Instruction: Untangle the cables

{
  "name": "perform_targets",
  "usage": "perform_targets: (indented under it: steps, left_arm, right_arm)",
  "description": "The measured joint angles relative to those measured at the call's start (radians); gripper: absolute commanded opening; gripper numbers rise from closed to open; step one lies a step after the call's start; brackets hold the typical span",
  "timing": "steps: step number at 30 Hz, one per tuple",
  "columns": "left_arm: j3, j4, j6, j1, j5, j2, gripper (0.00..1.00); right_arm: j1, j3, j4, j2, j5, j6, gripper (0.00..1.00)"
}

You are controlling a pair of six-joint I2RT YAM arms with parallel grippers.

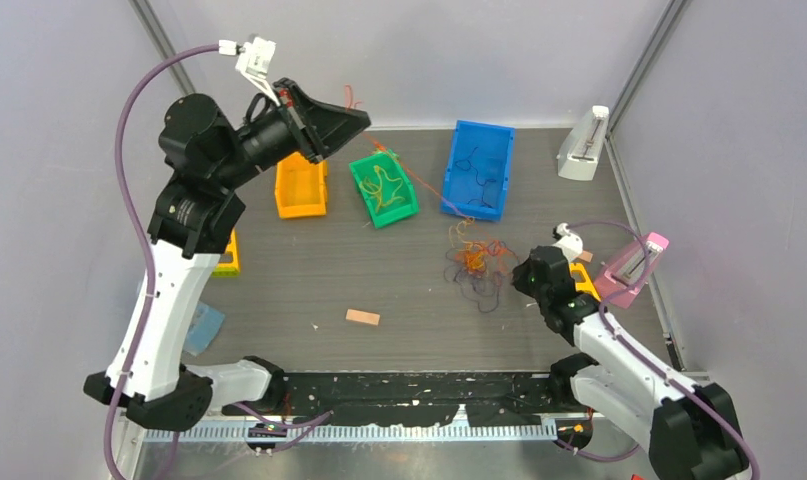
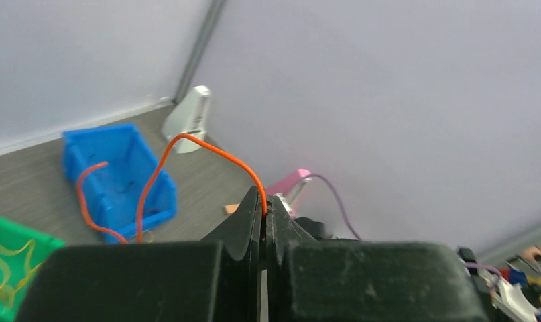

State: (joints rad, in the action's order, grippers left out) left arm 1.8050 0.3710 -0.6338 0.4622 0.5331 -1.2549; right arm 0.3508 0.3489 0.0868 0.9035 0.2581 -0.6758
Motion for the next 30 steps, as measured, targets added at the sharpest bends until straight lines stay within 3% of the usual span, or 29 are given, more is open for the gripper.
perform_targets:
  steps: [5, 6, 7, 8, 9, 11, 13, 15, 20, 30]
  left_arm:
    - [-0.115, 0.004, -0.01, -0.139, -0.029, 0.04, 0.0]
    - [-0.133, 0.005, -0.01, -0.164, -0.034, 0.04, 0.0]
    - [-0.148, 0.01, -0.01, -0.187, -0.037, 0.04, 0.0]
    - [-0.158, 0.016, -0.01, -0.211, -0.039, 0.04, 0.0]
    - [-0.165, 0.024, -0.01, -0.235, -0.043, 0.04, 0.0]
    - [-0.168, 0.027, -0.01, -0.27, -0.048, 0.04, 0.0]
    - [-0.168, 0.022, -0.011, -0.296, -0.044, 0.04, 0.0]
    - [-0.169, 0.013, -0.018, -0.305, -0.023, 0.038, 0.0]
    - [-0.17, -0.047, -0.044, -0.304, 0.069, 0.013, 0.0]
    - [-0.175, -0.044, -0.034, -0.304, 0.089, 0.005, 0.0]
  right_arm:
    - [-0.006, 0.0, 0.146, -0.139, 0.186, -0.096, 0.06]
    - [-0.007, 0.0, 0.171, -0.171, 0.223, -0.111, 0.15]
    - [-0.007, 0.001, 0.194, -0.199, 0.258, -0.124, 0.34]
    - [-0.007, 0.001, 0.21, -0.22, 0.282, -0.133, 0.46]
    - [-0.007, 0.001, 0.225, -0.243, 0.307, -0.139, 0.74]
    - [-0.008, 0.001, 0.245, -0.27, 0.338, -0.126, 0.94]
    - [-0.009, 0.001, 0.246, -0.285, 0.332, -0.076, 0.99]
    - [-0.012, 0.001, 0.229, -0.286, 0.288, -0.007, 0.97]
    - [-0.013, 0.0, 0.089, -0.281, 0.03, 0.166, 0.95]
    - [0.031, 0.015, -0.188, -0.128, -0.395, 0.344, 0.95]
